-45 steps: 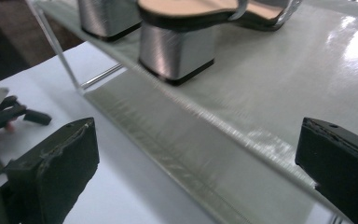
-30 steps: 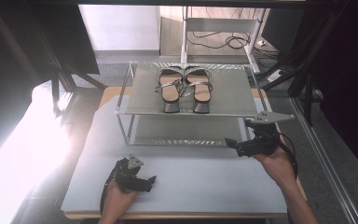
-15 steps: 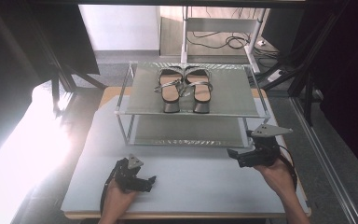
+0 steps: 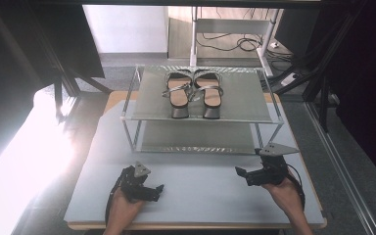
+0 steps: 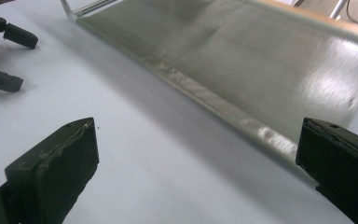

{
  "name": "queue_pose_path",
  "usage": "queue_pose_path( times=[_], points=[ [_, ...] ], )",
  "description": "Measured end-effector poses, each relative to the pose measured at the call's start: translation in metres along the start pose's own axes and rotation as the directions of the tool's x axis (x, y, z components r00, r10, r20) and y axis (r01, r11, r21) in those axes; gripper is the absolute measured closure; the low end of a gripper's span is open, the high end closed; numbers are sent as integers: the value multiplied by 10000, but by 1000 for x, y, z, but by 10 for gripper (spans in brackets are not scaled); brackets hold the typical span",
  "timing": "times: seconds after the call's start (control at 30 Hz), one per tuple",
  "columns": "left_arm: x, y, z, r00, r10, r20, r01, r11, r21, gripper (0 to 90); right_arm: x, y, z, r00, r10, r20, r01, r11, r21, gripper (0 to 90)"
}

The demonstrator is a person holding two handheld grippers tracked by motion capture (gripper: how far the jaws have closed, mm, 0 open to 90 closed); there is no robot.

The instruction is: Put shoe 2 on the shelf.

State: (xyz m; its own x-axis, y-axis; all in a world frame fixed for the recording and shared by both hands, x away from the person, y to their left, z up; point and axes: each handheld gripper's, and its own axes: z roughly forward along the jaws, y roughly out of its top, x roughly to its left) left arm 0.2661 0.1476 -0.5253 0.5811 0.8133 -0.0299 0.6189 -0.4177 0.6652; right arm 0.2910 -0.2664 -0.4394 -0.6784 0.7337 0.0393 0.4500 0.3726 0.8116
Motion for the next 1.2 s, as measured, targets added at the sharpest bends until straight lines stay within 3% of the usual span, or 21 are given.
queue_pose_path(
  times=[0.37,0.6,0.83,1.07,1.2],
  points=[
    [0,0,0,10000,-10,-1,10,10000,-2,0,9,-32,22,10000,66,-39,-65,9998,194,0],
    [0,0,0,10000,-10,-4,10,10000,-6,0,16,-52,37,9994,-299,159,289,9979,571,0],
    [0,0,0,10000,-5,1,5,10000,-5,0,22,-63,46,9993,-380,10,378,9971,665,0],
    [0,0,0,10000,-11,0,11,10000,-6,0,26,-65,51,9979,-628,131,611,9927,1044,5],
    [0,0,0,10000,-9,-1,9,10000,-9,0,28,-64,56,9972,-726,156,694,9858,1527,24]
  ],
)
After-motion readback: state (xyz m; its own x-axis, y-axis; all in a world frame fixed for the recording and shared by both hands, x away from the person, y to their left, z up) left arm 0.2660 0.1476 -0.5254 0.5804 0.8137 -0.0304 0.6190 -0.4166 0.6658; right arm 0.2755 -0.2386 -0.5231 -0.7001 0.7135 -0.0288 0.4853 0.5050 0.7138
